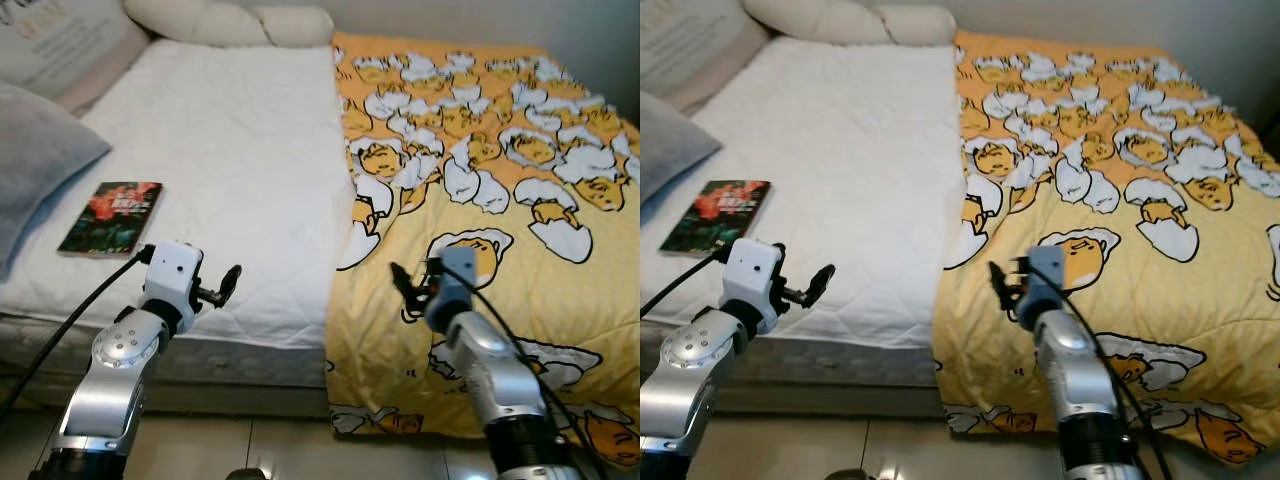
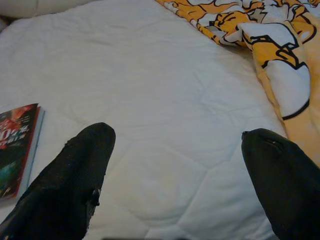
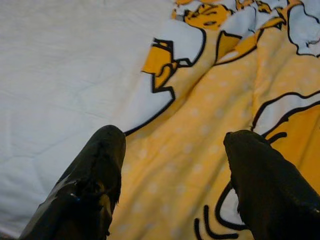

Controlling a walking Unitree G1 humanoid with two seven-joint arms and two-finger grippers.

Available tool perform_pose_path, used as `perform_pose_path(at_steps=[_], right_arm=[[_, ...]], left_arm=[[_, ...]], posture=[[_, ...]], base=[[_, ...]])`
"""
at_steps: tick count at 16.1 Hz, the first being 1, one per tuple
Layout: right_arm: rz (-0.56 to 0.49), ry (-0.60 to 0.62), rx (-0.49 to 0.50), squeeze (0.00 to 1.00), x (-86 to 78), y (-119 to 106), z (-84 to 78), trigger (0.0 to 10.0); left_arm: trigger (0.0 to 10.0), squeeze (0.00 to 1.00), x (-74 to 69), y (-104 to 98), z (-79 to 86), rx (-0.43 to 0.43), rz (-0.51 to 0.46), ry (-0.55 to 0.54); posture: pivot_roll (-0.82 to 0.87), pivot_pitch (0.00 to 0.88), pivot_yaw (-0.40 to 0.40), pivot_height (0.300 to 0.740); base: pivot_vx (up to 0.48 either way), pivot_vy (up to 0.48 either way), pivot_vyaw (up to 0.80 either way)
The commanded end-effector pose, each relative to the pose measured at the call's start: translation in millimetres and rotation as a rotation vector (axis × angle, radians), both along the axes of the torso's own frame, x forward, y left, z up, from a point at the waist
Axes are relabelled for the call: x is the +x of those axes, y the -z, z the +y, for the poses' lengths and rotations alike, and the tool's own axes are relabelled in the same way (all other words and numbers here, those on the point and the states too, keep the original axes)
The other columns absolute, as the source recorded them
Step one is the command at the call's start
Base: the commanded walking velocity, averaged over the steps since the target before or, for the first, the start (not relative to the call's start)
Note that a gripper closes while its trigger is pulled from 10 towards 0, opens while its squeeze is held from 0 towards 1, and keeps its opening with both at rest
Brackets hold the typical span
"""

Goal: Clean up the room

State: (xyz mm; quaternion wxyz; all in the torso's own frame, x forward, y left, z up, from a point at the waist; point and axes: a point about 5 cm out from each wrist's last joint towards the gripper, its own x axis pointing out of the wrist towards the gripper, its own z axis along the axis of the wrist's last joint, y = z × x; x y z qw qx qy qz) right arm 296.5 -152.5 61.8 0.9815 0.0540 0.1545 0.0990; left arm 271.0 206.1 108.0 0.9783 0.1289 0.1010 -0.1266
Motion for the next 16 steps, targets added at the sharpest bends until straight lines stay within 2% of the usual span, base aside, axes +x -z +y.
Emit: perform_pose_path(at_steps=[1, 9, 11, 14, 15, 16], right_arm=[[-0.006, -0.019, 0.016, 0.00, 4.3, -4, 3.1, 10.0], [0.007, -0.114, -0.021, 0.00, 11.0, -4, 10.7, 10.0], [0.001, -0.194, -0.070, 0.00, 15.5, -5, 17.6, 10.0], [-0.003, -0.230, -0.068, 0.00, 22.5, -7, 25.8, 10.0], [0.008, -0.232, -0.037, 0.00, 23.3, -7, 27.2, 10.0], [0.023, -0.269, -0.049, 0.00, 23.5, -5, 30.1, 10.0]], left_arm=[[10.0, 0.00, -0.4, 1, 2.4, 0.008, 0.007, 0.000], [10.0, 0.00, -1.3, 1, 7.1, 0.009, 0.007, -0.018], [10.0, 0.00, -1.3, 0, 8.4, 0.013, 0.006, -0.021], [10.0, 0.00, -1.5, -2, 11.4, 0.023, 0.007, -0.019], [10.0, 0.00, -1.7, -2, 12.2, 0.027, 0.008, -0.019], [10.0, 0.00, -1.9, -2, 12.5, 0.033, 0.011, -0.013]], posture=[[0.15, 0.000, -0.031, 0.740], [0.15, 0.000, -0.036, 0.740], [0.16, 0.000, -0.034, 0.740], [0.17, 0.000, -0.029, 0.740], [0.17, 0.000, -0.028, 0.740], [0.17, 0.000, -0.027, 0.740]], base=[[0.315, 0.000, 0.00], [0.316, 0.000, 0.00], [0.315, 0.000, 0.00], [0.312, 0.000, 0.74], [0.292, 0.000, 0.00], [0.000, 0.000, 0.00]])
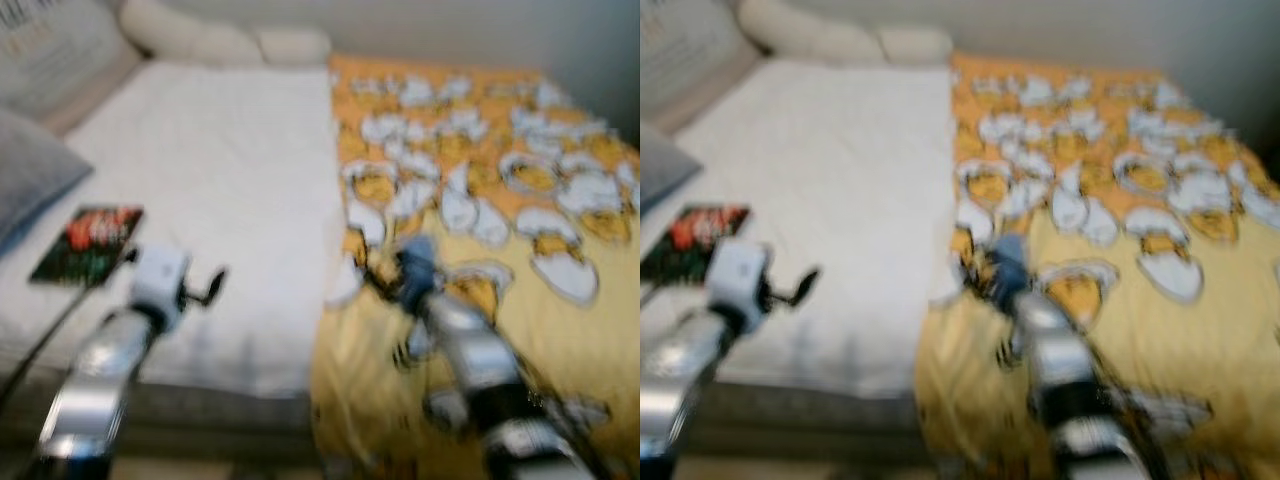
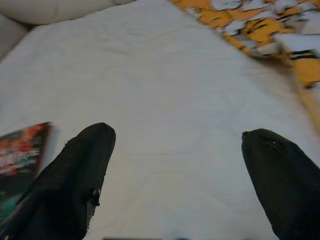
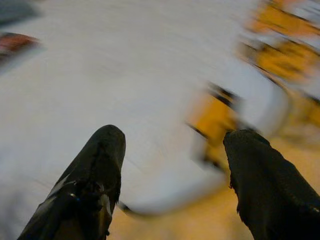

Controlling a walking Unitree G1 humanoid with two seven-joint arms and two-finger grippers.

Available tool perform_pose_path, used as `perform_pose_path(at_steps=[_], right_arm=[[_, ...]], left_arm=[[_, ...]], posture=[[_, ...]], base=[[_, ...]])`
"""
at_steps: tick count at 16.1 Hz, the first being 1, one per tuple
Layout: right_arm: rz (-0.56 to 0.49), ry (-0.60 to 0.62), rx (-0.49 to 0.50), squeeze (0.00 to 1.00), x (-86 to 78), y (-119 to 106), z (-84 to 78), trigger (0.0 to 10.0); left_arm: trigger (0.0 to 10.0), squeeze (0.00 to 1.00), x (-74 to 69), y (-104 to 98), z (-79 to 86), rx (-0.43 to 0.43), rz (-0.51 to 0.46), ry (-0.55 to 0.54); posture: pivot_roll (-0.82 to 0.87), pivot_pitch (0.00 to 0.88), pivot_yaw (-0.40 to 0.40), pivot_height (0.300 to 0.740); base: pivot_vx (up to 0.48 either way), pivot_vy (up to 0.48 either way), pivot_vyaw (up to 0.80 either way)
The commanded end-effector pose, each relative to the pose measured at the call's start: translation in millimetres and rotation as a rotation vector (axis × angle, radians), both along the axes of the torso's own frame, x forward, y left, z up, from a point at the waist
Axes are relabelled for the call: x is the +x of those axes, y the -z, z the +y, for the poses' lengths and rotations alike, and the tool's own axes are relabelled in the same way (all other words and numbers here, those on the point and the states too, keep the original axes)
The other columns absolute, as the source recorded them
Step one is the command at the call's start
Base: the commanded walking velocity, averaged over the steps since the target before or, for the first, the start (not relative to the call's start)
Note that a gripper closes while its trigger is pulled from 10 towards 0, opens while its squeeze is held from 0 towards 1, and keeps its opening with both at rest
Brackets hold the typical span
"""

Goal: Clean up the room

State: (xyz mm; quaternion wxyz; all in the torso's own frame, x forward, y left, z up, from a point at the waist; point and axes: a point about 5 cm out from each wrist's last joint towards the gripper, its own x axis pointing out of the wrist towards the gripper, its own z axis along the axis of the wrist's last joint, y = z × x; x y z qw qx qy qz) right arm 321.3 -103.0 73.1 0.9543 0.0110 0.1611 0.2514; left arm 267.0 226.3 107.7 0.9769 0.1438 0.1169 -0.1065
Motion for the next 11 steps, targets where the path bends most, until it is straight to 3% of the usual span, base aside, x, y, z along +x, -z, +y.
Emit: perform_pose_path(at_steps=[1, 2, 3, 4, 5, 8, 11], right_arm=[[0.051, -0.014, -0.039, 0.00, -2.4, 10, -14.6, 10.0], [0.059, -0.027, -0.040, 0.00, -2.5, 12, -13.9, 10.0], [0.098, -0.062, -0.040, 1.00, -3.0, 16, -11.0, 10.0], [0.144, -0.088, -0.051, 1.00, -3.5, 22, -6.7, 10.0], [0.192, -0.143, -0.124, 1.00, -4.2, 31, 2.0, 10.0], [0.242, -0.129, -0.202, 1.00, -1.2, 40, 10.7, 10.0], [0.227, -0.126, -0.302, 1.00, 3.4, 41, 21.0, 10.0]], left_arm=[[10.0, 0.00, -2.7, -1, -12.7, -0.014, 0.030, 0.103], [10.0, 0.00, -4.2, 0, -14.3, -0.010, 0.043, 0.125], [10.0, 0.00, -7.9, 4, -18.0, 0.016, 0.078, 0.185], [10.0, 0.00, -10.6, 6, -20.1, 0.043, 0.106, 0.238], [10.0, 0.00, -10.3, 5, -19.6, 0.066, 0.124, 0.276], [10.0, 0.00, -10.5, 3, -20.7, 0.101, 0.159, 0.349], [10.0, 0.00, -16.3, 0, -21.6, 0.125, 0.201, 0.433]], posture=[[0.17, 0.000, -0.024, 0.740], [0.17, 0.000, -0.023, 0.740], [0.18, 0.000, -0.021, 0.740], [0.18, 0.000, -0.020, 0.740], [0.18, 0.000, -0.017, 0.740], [0.19, 0.000, -0.011, 0.740], [0.21, 0.000, -0.021, 0.740]], base=[[0.000, 0.000, 0.00], [0.000, 0.000, 0.00], [0.000, 0.000, 0.00], [0.000, 0.000, 0.00], [0.000, 0.000, 0.00], [0.000, 0.000, 0.00], [0.000, 0.000, 0.00]])
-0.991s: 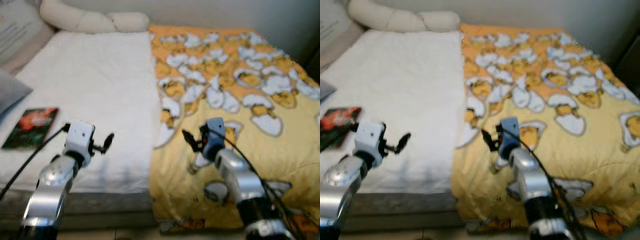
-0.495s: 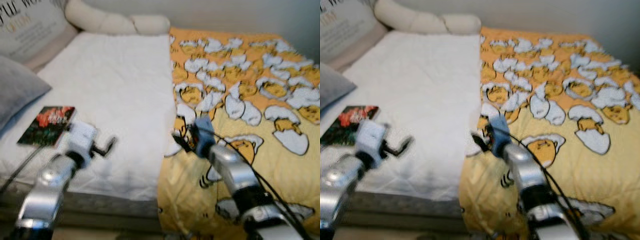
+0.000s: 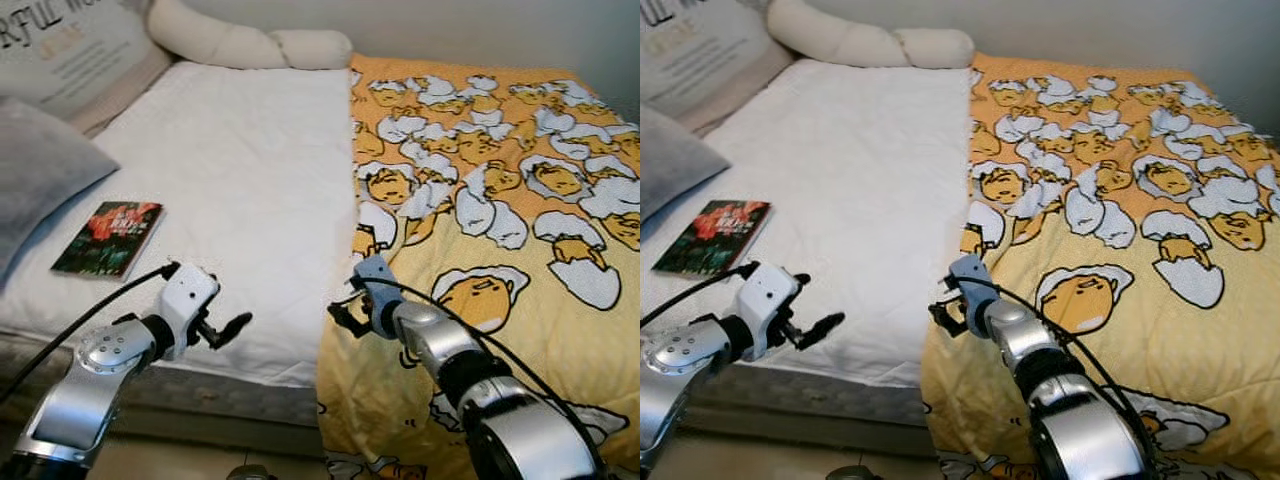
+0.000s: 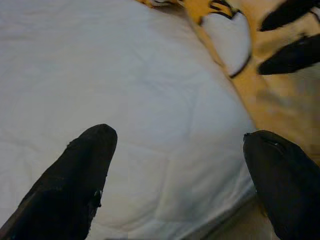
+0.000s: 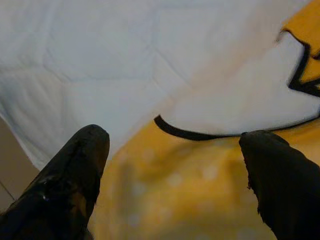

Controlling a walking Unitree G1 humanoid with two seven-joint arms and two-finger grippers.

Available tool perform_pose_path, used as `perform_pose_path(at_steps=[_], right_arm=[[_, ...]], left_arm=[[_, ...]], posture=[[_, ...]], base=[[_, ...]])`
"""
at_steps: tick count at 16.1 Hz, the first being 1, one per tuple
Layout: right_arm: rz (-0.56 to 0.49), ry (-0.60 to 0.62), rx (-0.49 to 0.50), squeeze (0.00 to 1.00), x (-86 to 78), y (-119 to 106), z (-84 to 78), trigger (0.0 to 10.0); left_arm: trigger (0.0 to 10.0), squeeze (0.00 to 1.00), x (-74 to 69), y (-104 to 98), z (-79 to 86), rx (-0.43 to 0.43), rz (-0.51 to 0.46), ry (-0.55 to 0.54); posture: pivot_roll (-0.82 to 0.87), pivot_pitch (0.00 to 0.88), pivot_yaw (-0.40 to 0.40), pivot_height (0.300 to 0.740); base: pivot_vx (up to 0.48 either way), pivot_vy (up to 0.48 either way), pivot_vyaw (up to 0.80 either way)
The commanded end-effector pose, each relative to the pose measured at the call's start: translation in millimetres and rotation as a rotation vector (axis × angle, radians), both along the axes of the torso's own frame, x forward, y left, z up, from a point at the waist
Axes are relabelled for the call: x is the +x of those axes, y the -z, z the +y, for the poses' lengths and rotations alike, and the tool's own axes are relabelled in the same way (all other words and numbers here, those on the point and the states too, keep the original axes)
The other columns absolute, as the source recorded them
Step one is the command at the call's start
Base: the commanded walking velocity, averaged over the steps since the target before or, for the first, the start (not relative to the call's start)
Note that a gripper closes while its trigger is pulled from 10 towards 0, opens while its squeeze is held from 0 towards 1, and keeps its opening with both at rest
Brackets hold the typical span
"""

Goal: Clean up the room

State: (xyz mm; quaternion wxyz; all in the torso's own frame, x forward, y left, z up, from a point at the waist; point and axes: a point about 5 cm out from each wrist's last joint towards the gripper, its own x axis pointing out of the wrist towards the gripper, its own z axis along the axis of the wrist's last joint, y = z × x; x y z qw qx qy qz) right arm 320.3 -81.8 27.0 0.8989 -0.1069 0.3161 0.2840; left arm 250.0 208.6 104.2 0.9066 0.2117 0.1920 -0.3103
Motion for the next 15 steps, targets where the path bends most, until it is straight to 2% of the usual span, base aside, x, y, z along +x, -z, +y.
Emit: perform_pose_path(at_steps=[1, 2, 3, 4, 5, 6, 9, 10, 11, 12, 15], right_arm=[[-0.039, -0.022, -0.023, 1.00, 4.7, -6, 3.3, 10.0], [-0.064, -0.131, -0.125, 0.00, 1.9, -2, 9.4, 10.0], [-0.064, -0.162, -0.159, 0.00, 0.2, 0, 10.4, 10.0], [-0.075, -0.208, -0.232, 0.00, -2.6, 4, 10.2, 10.0], [-0.078, -0.219, -0.252, 0.00, -3.3, 5, 9.9, 10.0], [-0.075, -0.233, -0.339, 0.00, -9.0, 14, 4.3, 10.0], [-0.072, -0.225, -0.404, 0.00, -14.1, 23, -4.9, 10.0], [-0.076, -0.215, -0.432, 0.00, -15.8, 26, -10.2, 5.0], [-0.082, -0.213, -0.448, 0.00, -16.3, 27, -13.1, 0.5], [-0.089, -0.197, -0.473, 0.00, -16.1, 28, -20.2, 0.0], [-0.094, -0.192, -0.491, 0.00, -13.8, 26, -27.1, 0.0]], left_arm=[[10.0, 0.00, -1.1, -4, -3.2, 0.007, 0.000, 0.032], [10.0, 0.00, -9.2, -6, -3.1, 0.019, 0.020, 0.061], [10.0, 0.00, -12.9, -6, -3.3, 0.020, 0.029, 0.071], [10.0, 0.00, -21.9, -7, -3.1, 0.029, 0.052, 0.088], [10.0, 0.00, -24.7, -7, -3.0, 0.032, 0.058, 0.093], [10.0, 0.00, -36.6, -7, -4.1, 0.054, 0.089, 0.119], [10.0, 0.00, -46.3, -12, -10.4, 0.063, 0.095, 0.148], [10.0, 0.00, -49.0, -15, -12.7, 0.060, 0.093, 0.150], [10.0, 0.00, -50.4, -16, -13.5, 0.059, 0.092, 0.151], [10.0, 0.00, -53.6, -20, -14.9, 0.056, 0.092, 0.150], [10.0, 0.00, -57.7, -22, -17.2, 0.050, 0.103, 0.153]], posture=[[0.22, 0.000, -0.025, 0.740], [0.25, 0.000, -0.034, 0.740], [0.25, 0.000, -0.036, 0.740], [0.28, 0.000, -0.045, 0.740], [0.28, 0.000, -0.045, 0.740], [0.30, 0.023, -0.057, 0.740], [0.34, 0.057, -0.063, 0.740], [0.34, 0.067, -0.062, 0.740], [0.35, 0.076, -0.062, 0.740], [0.35, 0.085, -0.064, 0.740], [0.36, 0.097, -0.074, 0.740]], base=[[0.000, 0.000, 0.00], [0.000, 0.000, 0.00], [0.000, 0.000, 0.00], [0.000, 0.000, 0.00], [0.000, 0.000, 0.00], [0.000, 0.000, 0.00], [0.000, 0.000, 0.00], [0.000, 0.000, 0.00], [0.000, 0.000, 0.00], [0.000, 0.000, 0.00], [0.000, 0.000, 0.00]])
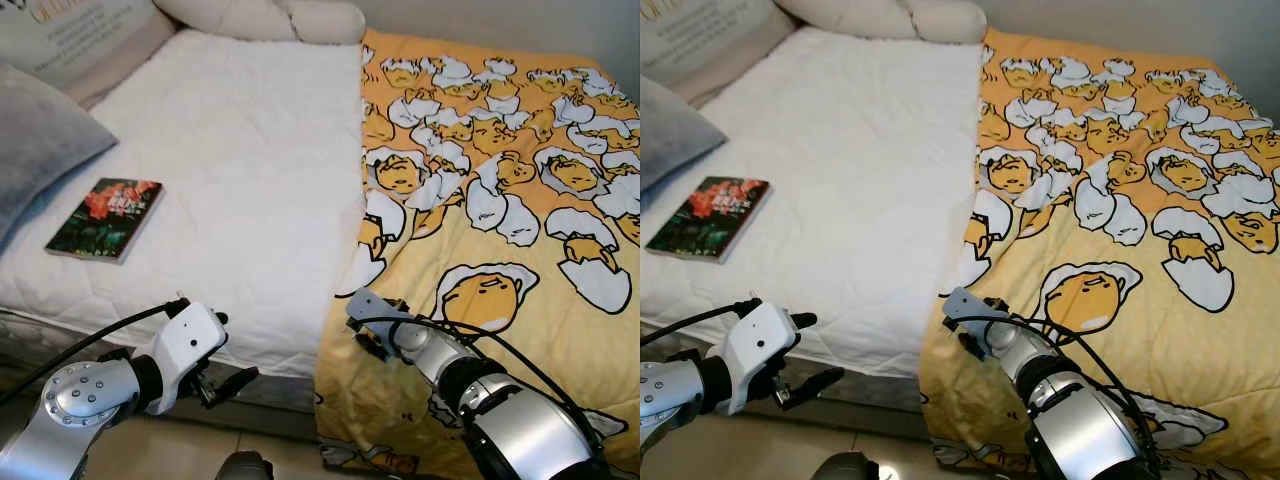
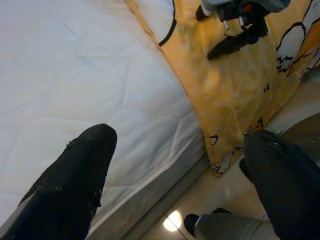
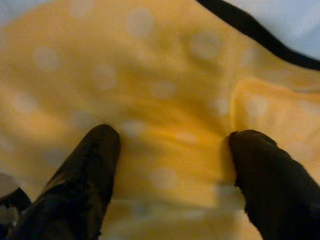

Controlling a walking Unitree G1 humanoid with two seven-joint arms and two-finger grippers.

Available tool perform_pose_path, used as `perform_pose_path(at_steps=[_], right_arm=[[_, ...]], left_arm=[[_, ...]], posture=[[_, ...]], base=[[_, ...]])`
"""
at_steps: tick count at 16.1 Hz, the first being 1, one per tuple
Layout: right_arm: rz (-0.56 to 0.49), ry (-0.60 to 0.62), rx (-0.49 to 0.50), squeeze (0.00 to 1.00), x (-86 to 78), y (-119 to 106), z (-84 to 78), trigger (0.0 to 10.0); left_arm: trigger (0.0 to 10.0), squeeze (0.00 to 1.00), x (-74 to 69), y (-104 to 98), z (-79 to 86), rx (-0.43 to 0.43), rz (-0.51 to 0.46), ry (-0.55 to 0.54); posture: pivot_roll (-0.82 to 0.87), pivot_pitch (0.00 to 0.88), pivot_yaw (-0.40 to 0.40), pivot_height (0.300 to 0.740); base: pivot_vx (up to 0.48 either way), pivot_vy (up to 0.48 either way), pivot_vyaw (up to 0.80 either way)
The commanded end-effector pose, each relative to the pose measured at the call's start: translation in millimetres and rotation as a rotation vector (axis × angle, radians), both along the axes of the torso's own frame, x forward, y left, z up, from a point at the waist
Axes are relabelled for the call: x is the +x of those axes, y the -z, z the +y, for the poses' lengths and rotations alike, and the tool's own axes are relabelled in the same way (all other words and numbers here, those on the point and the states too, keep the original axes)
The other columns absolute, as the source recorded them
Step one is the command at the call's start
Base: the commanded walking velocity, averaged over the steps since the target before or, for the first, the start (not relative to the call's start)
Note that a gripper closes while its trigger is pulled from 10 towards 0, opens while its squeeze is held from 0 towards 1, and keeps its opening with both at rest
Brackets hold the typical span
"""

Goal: Clean up the room

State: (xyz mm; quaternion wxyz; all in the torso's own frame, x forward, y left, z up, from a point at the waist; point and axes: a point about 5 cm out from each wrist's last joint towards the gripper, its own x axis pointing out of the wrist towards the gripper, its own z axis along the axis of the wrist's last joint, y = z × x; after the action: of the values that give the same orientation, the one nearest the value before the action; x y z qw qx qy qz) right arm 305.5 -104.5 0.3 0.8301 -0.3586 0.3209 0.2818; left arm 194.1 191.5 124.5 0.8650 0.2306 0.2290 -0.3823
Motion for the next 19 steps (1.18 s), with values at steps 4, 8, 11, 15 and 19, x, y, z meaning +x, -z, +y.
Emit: perform_pose_path(at_steps=[4, 8, 11, 15, 19], right_arm=[[-0.002, 0.024, -0.014, 0.00, 0.5, 1, -12.3, 0.0], [-0.001, 0.041, 0.018, 0.00, 1.9, -1, -12.7, 0.0], [0.005, 0.040, 0.050, 0.00, 2.2, -2, -8.3, 0.0], [0.006, 0.053, 0.072, 0.00, 2.3, -2, -8.2, 0.0], [0.045, 0.037, 0.168, 0.00, 3.4, -5, -4.9, 0.0]], left_arm=[[10.0, 0.00, -14.0, 1, -5.7, -0.003, 0.053, 0.031], [10.0, 0.00, -14.2, 0, -6.0, -0.004, 0.060, 0.028], [10.0, 0.00, -9.7, -2, -6.2, -0.004, 0.060, 0.029], [10.0, 0.00, -9.3, -1, -5.0, -0.001, 0.067, 0.037], [10.0, 0.00, -3.0, 0, -4.9, 0.007, 0.066, 0.054]], posture=[[0.36, 0.110, -0.076, 0.740], [0.36, 0.109, -0.074, 0.740], [0.35, 0.105, -0.067, 0.740], [0.35, 0.089, -0.064, 0.740], [0.34, 0.041, -0.056, 0.740]], base=[[0.000, 0.000, 0.00], [0.000, 0.000, 0.00], [0.000, 0.000, 0.00], [0.000, 0.000, 0.00], [0.000, 0.000, 0.00]])
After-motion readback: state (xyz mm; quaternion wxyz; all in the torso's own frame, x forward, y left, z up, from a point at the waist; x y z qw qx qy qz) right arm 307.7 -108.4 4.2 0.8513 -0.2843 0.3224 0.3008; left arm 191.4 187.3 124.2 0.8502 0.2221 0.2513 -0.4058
